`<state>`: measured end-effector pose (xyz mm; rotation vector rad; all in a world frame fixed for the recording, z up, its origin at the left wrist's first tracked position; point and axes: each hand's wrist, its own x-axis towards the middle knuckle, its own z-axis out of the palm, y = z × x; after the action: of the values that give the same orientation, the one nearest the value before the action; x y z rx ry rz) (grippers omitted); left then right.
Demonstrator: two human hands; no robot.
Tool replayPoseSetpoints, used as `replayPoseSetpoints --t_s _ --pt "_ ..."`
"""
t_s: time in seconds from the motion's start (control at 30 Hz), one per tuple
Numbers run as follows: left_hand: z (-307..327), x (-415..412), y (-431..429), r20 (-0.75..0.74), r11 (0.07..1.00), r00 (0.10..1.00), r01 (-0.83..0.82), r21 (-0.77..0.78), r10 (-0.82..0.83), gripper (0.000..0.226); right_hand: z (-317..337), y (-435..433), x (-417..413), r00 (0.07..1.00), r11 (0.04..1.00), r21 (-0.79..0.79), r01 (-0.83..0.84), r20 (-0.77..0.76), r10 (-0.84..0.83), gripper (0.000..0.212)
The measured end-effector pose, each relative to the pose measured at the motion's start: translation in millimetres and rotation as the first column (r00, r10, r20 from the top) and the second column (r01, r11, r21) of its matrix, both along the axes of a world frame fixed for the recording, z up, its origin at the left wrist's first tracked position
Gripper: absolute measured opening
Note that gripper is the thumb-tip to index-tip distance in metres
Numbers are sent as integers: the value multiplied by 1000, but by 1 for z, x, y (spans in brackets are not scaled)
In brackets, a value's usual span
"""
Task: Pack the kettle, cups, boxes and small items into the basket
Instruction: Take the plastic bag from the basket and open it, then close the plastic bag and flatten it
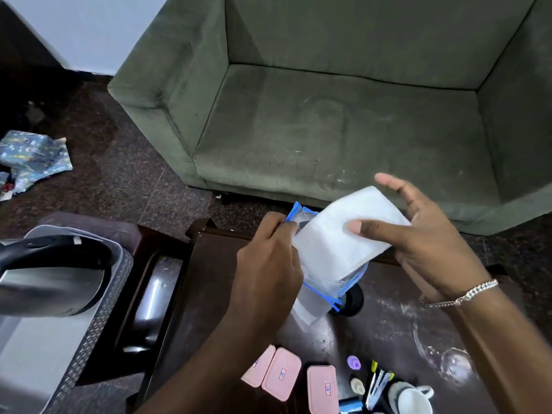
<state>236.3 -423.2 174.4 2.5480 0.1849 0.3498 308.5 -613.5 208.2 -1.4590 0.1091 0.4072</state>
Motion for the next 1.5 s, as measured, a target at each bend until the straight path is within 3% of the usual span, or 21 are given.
replayPoseSetpoints --t_s 0.1,0.17,0.37,0.57,0.77,1.07,1.27,1.43,1.5 --pt "0 -1 0 -36 1000 999 25 15 -24 31 4 -10 1 978 985 25 -172 -112 173 46" --pt "0 -1 0 -49 999 998 37 11 -36 32 5 -18 2 978 984 -25 -174 -123 170 36" --pt "-4 -2 8 -105 1000 994 21 1 -21 31 15 -48 7 980 959 -203 -199 -31 197 28" --pt "-8 -8 22 -106 1000 994 -12 25 15 35 -2 -81 5 973 871 -450 -195 25 231 22" --pt "-10 -13 30 -123 999 992 -26 26 29 32 -70 -96 -13 990 909 -398 -128 -99 96 23" --pt "-14 -15 34 -89 998 995 -49 26 51 29 -147 -78 -46 993 864 -501 48 -72 -96 39" --pt "-16 -18 38 -68 998 996 -57 24 59 27 -163 -61 -57 999 676 -737 27 4 -36 40" --pt "-17 -18 39 -68 998 996 -60 33 62 27 -177 -48 -53 999 600 -799 -24 -2 37 35" --pt "-16 -19 39 -70 998 996 -54 26 56 27 -187 -41 -49 994 504 -860 -84 -35 106 32"
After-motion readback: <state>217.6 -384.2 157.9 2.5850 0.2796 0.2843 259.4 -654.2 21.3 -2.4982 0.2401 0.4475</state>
